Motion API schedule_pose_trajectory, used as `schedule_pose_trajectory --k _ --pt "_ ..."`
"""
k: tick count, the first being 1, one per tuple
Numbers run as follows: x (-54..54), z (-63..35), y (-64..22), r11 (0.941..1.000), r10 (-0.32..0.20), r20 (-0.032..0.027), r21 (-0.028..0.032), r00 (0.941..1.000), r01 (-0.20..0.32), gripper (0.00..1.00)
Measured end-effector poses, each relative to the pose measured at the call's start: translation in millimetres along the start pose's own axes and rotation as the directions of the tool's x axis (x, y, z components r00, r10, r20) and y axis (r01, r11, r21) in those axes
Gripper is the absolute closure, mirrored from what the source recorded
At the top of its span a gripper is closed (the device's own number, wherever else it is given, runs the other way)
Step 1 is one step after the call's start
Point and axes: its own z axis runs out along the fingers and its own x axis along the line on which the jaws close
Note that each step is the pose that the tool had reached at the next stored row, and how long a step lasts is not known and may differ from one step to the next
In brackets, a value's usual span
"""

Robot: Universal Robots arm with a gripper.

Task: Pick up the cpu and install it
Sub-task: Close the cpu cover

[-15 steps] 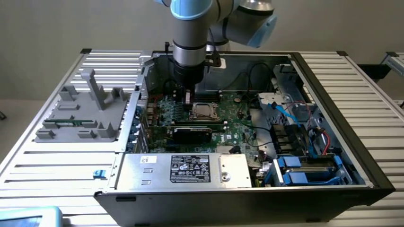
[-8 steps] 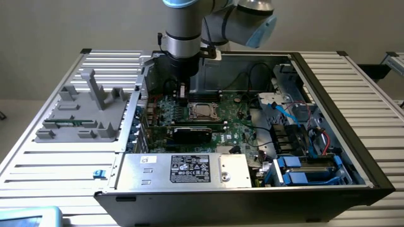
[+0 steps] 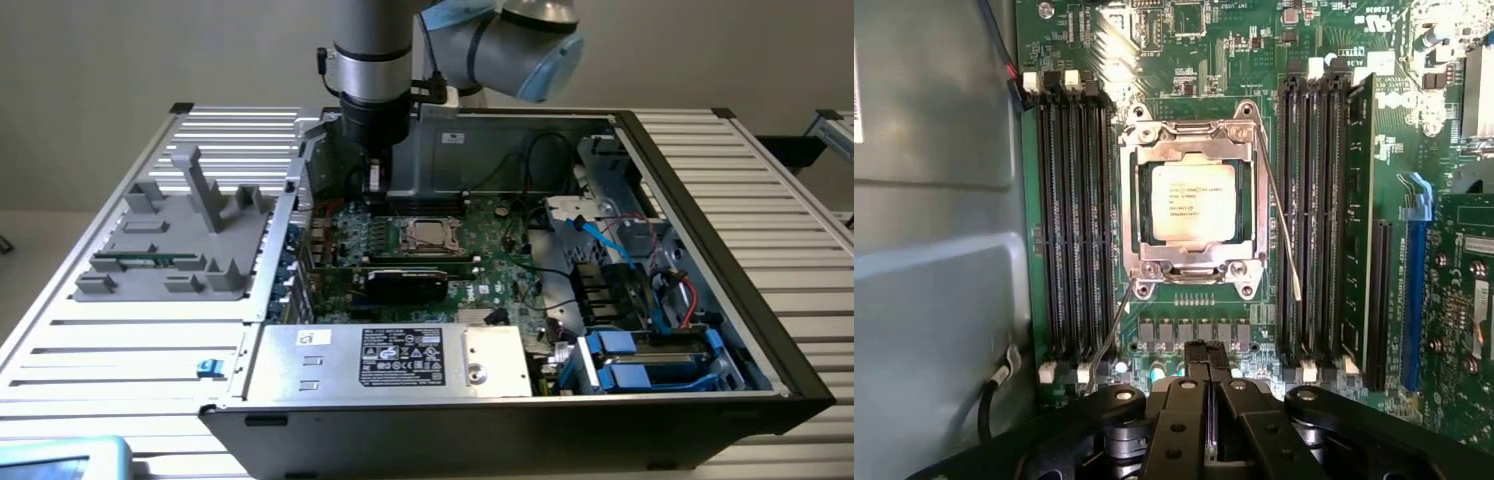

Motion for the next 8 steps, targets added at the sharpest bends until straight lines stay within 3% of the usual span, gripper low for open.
schedule_pose_trajectory --k 8 --pt "0.7 -21.9 -4.1 0.9999 -0.001 -0.0005 -0.0163 1.0000 0.001 0.89"
